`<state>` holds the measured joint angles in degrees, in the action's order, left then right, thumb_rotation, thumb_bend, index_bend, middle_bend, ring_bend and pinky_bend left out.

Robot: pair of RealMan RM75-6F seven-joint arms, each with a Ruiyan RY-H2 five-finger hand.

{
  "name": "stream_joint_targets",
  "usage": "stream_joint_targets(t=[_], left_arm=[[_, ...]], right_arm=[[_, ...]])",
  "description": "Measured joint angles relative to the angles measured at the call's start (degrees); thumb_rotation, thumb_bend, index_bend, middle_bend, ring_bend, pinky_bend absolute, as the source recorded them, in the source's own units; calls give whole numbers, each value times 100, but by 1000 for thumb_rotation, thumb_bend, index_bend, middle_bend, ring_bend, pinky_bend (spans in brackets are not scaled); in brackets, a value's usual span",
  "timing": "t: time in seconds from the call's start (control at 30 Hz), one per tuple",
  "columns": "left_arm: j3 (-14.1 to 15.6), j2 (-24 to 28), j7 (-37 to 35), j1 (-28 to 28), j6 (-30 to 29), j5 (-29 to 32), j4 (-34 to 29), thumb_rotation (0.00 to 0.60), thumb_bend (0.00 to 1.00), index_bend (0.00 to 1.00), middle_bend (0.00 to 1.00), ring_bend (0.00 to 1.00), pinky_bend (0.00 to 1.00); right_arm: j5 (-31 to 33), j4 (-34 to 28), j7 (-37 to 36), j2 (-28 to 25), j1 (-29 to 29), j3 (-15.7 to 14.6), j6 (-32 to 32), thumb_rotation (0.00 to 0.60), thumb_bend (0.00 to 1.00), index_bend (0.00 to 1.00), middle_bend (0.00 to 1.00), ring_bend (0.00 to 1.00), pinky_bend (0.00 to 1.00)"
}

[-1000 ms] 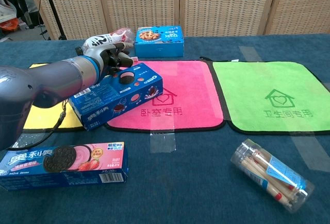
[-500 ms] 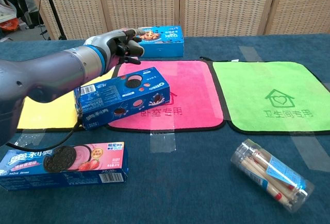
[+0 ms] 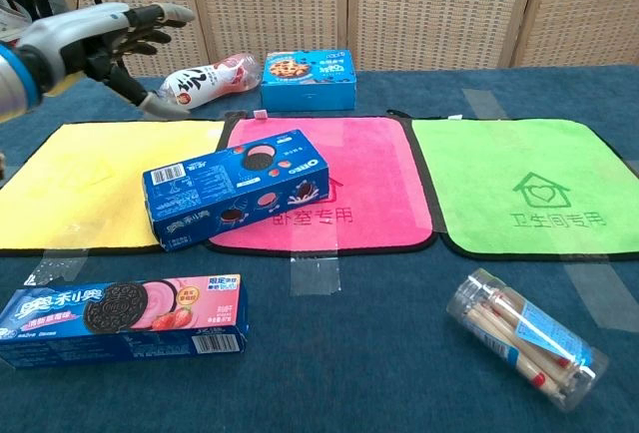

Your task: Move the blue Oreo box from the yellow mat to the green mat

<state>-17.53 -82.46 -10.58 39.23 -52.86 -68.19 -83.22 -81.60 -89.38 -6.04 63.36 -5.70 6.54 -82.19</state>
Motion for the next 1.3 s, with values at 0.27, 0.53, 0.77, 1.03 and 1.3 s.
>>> stream_joint_targets(t=[0.27, 0.53, 0.77, 1.03, 1.3], left_arm=[[776, 453, -251, -285, -381, -1495, 747, 600, 0, 0, 0, 0, 0], [1492, 306, -543, -467, -927, -2428, 1956, 600, 0, 0, 0, 0, 0], [1651, -209, -465, -518, -1006, -2515, 2629, 600, 0, 0, 0, 0, 0], [1453, -1018, -409, -315, -972, -2365, 3212, 600, 0, 0, 0, 0, 0], [1024, -1647, 104, 148, -631, -1970, 3392, 600, 0, 0, 0, 0, 0]], right_arm=[[37, -35, 111, 41, -20, 9, 22, 600, 0, 0, 0, 0, 0], [47, -61, 121, 43, -42, 7, 63, 600, 0, 0, 0, 0, 0], [73, -65, 24, 10, -40, 23, 74, 600, 0, 0, 0, 0, 0], [81, -63, -3, -6, -58, 22, 117, 600, 0, 0, 0, 0, 0], [120, -22, -3, 11, -86, 14, 201, 600, 0, 0, 0, 0, 0]])
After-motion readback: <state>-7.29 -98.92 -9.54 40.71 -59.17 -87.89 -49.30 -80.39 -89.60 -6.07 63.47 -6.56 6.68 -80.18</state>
